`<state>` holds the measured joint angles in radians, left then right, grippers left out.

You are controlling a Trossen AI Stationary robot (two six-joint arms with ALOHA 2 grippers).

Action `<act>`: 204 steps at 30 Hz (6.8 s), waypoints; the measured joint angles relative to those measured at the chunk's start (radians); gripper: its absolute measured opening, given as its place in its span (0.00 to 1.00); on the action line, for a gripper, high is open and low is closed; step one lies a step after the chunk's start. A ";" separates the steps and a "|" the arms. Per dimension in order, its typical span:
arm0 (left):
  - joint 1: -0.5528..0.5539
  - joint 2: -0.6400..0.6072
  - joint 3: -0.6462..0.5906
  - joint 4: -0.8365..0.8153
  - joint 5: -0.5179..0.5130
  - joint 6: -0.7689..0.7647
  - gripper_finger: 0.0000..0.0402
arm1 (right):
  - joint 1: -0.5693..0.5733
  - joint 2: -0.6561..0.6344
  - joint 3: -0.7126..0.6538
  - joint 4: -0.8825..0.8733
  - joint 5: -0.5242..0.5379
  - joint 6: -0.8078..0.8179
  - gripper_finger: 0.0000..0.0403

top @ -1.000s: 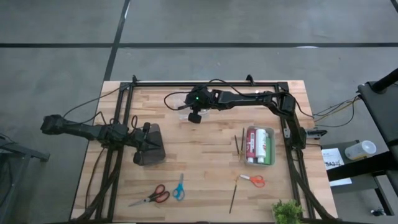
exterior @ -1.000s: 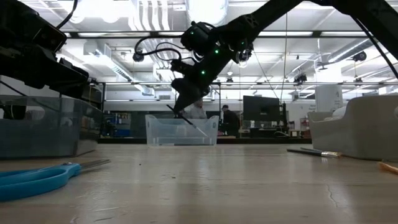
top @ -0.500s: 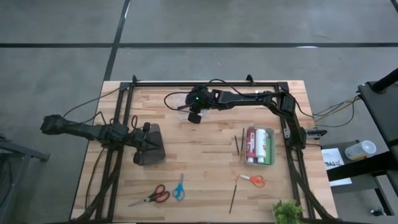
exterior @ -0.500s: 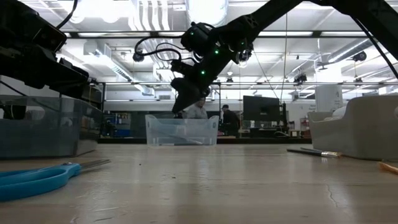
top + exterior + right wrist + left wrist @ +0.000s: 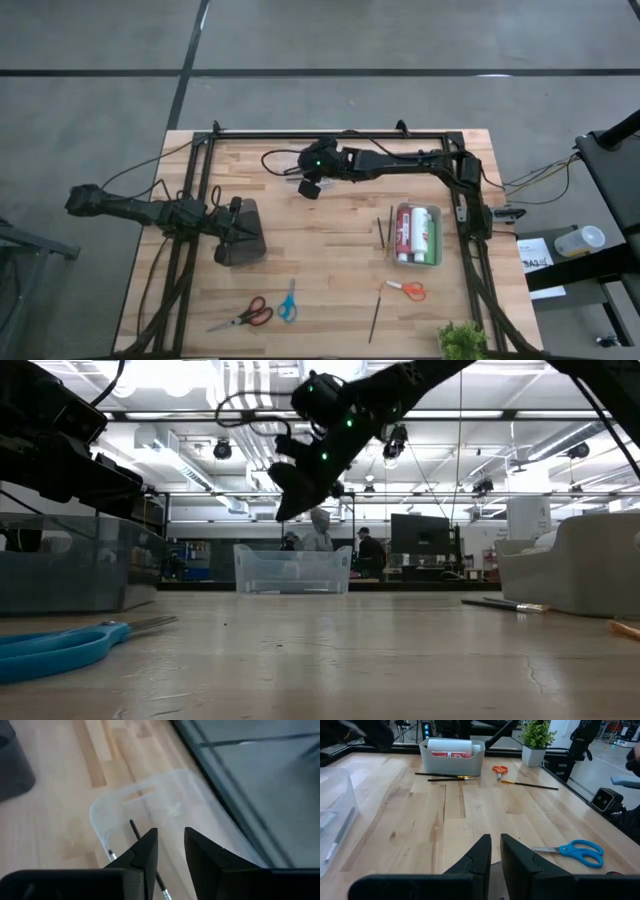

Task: Pick & Place Paint Supplies
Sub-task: Put the gold paint brush into the transparent bin

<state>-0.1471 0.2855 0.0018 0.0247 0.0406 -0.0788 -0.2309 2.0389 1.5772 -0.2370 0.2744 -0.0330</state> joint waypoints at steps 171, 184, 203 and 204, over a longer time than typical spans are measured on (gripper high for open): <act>0.000 0.000 0.000 0.000 0.000 0.000 0.13 | 0.176 -0.176 -0.302 -0.917 -0.037 0.836 0.23; 0.000 0.000 0.000 0.000 0.000 0.000 0.13 | 0.101 -0.176 -0.392 -0.972 -0.085 0.646 0.23; 0.000 0.000 0.000 0.000 0.000 0.000 0.13 | 0.103 -0.177 -0.427 -0.720 -0.214 0.735 0.23; 0.000 0.000 0.000 0.000 0.000 0.000 0.13 | 0.103 -0.177 -0.420 -0.714 -0.223 0.739 0.23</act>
<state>-0.1474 0.2859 0.0021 0.0250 0.0410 -0.0788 -0.1284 1.8618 1.1571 -0.9508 0.0510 0.7060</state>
